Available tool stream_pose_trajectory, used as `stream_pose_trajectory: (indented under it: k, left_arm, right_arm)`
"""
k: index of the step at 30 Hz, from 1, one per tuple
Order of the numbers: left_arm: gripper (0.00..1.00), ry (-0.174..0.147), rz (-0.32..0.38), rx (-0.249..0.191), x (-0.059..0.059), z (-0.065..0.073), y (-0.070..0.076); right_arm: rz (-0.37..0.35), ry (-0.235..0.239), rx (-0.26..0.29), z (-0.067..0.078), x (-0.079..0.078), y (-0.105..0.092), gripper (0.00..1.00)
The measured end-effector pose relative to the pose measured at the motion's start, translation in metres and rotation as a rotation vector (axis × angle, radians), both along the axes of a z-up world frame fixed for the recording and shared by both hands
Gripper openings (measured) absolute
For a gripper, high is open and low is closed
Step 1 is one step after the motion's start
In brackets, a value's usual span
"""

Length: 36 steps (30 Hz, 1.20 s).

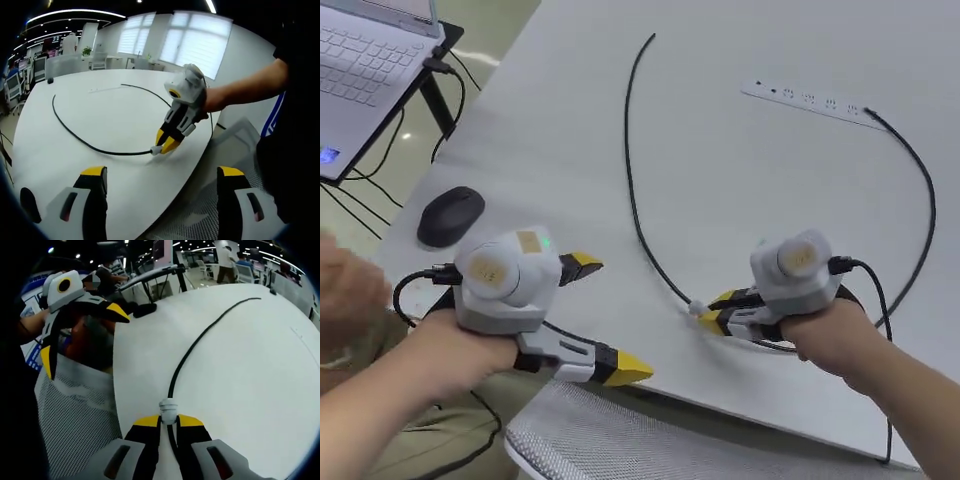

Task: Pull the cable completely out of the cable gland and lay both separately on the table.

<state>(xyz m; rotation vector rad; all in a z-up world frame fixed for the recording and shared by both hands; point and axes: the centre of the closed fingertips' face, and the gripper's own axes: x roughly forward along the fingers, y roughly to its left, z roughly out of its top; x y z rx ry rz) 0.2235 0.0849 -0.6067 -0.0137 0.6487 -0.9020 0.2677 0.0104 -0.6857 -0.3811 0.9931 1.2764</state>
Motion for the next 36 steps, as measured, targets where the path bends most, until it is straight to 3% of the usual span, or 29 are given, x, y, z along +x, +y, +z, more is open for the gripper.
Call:
stream_pose_trajectory:
  k: [8,20,29,32,36]
  left_arm:
    - [0.9,-0.023,-0.06,-0.01,0.003,0.012,-0.022]
    - [0.88,-0.056,-0.14,-0.035,0.007,0.027,-0.053]
    - [0.8,-0.064,-0.222,-0.029,0.004,0.029,-0.07]
    - [0.77,-0.057,-0.251,-0.063,0.001,0.031,-0.076]
    - [0.67,-0.058,-0.284,-0.071,-0.001,0.028,-0.082]
  right_arm:
    - [-0.018,0.01,0.039,0.027,-0.013,-0.013,0.06]
    - [0.005,0.006,0.077,0.056,-0.036,-0.025,0.06]
    - [0.088,-0.074,0.069,0.079,-0.045,-0.025,0.06]
    - [0.125,-0.092,0.064,0.084,-0.048,-0.025,0.06]
    - [0.165,-0.119,0.073,0.091,-0.053,-0.024,0.06]
